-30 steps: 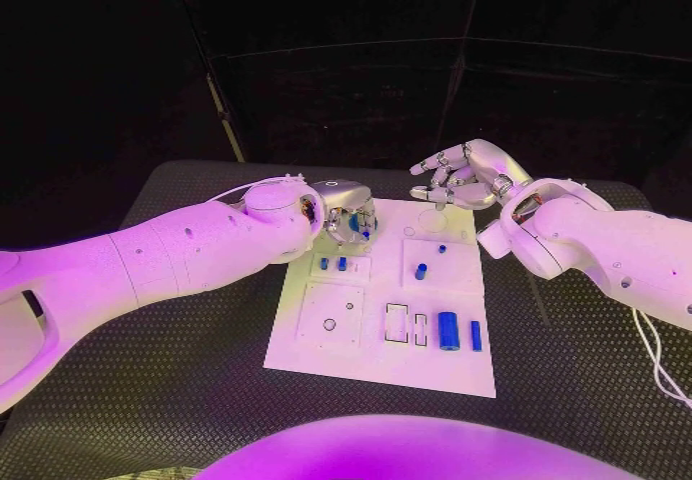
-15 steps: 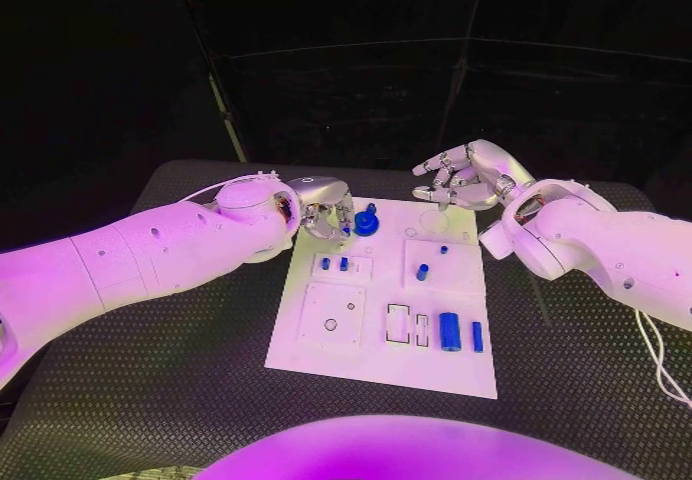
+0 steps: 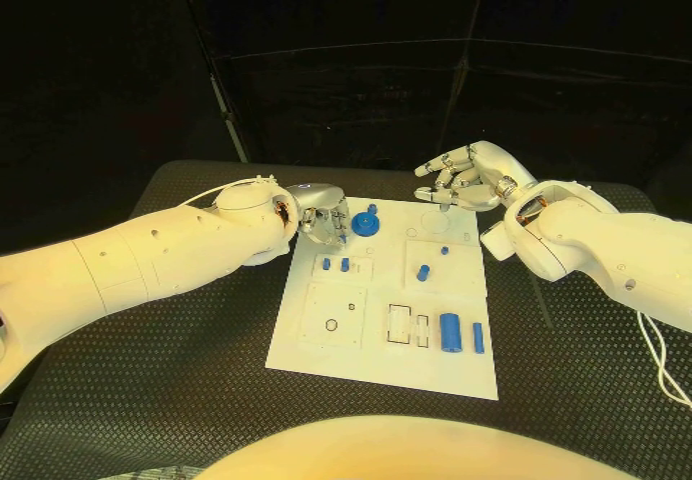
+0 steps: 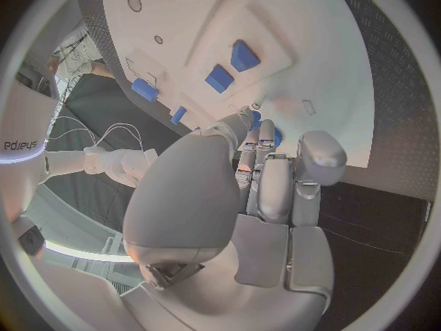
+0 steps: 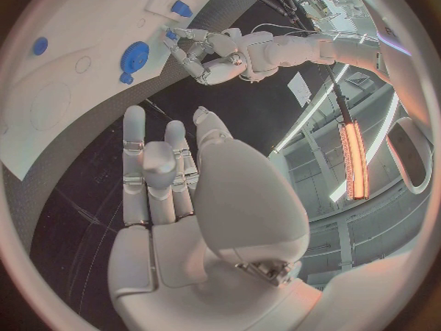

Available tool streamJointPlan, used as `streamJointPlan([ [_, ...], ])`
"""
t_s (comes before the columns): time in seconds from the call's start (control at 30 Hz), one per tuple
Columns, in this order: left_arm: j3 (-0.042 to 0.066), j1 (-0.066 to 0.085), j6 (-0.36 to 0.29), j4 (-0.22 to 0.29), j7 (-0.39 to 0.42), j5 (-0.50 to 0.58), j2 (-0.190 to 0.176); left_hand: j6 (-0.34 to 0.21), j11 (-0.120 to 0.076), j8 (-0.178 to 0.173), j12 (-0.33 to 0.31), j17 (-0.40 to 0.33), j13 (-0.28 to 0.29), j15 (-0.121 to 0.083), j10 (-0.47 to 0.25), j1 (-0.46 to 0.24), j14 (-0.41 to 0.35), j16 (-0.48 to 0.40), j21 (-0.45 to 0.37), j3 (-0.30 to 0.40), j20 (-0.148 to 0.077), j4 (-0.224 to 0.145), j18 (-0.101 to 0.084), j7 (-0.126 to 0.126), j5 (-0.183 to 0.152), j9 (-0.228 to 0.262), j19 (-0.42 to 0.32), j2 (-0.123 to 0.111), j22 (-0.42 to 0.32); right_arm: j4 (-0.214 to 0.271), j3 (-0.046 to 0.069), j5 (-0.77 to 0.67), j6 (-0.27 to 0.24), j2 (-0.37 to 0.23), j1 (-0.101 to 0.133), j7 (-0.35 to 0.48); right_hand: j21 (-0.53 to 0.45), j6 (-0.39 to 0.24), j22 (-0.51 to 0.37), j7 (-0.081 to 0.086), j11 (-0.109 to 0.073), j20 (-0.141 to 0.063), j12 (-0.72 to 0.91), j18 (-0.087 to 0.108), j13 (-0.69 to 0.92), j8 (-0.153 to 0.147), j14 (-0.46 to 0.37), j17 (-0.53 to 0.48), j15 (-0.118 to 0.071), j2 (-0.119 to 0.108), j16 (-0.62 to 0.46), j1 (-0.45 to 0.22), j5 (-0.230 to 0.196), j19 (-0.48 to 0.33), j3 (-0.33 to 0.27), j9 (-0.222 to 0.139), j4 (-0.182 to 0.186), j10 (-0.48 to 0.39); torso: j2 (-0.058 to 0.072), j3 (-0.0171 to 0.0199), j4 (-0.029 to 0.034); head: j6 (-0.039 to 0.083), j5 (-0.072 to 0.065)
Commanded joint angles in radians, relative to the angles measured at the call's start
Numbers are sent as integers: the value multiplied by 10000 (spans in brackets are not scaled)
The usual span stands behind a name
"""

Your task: Assemble the parts on the task board

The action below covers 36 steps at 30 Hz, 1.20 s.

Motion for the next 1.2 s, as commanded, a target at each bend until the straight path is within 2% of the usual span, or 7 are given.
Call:
streamJointPlan([
  [0.03,12,7,353,-76,-129,249,33,78,-19,-39,-67,-18,-13,-27,72,-70,313,40,48,57,8,14,-145,-19,17,-10,-8,-66,4,19,6,28,46,-10,17,92,-57,-32,-17,-15,-14,2,52,49,-9,54,-2,-4,0,45,-50,12,26,73,-4,0,65,-75,-3,4,-12,2,0],
  [0.6,12,-1,695,-168,-174,581,121,87,-13,-66,-107,-44,-11,-21,95,-127,304,32,39,57,13,36,-143,-12,15,-17,-22,-91,6,21,6,28,40,-6,17,91,-57,-32,-17,-15,-14,2,52,49,-9,54,-2,-4,0,45,-50,12,26,73,-4,0,65,-75,12,-5,2,0,-12],
  [1.2,12,-1,739,-175,-181,697,148,188,-42,-58,-126,-63,9,-34,210,-124,295,35,85,92,12,13,-150,-39,15,-8,-21,-86,67,7,6,28,43,10,17,95,-57,-32,-17,-15,-14,2,52,49,-9,54,-2,-4,0,45,-50,12,26,73,-4,0,65,-75,9,0,-2,-22,-15],
])
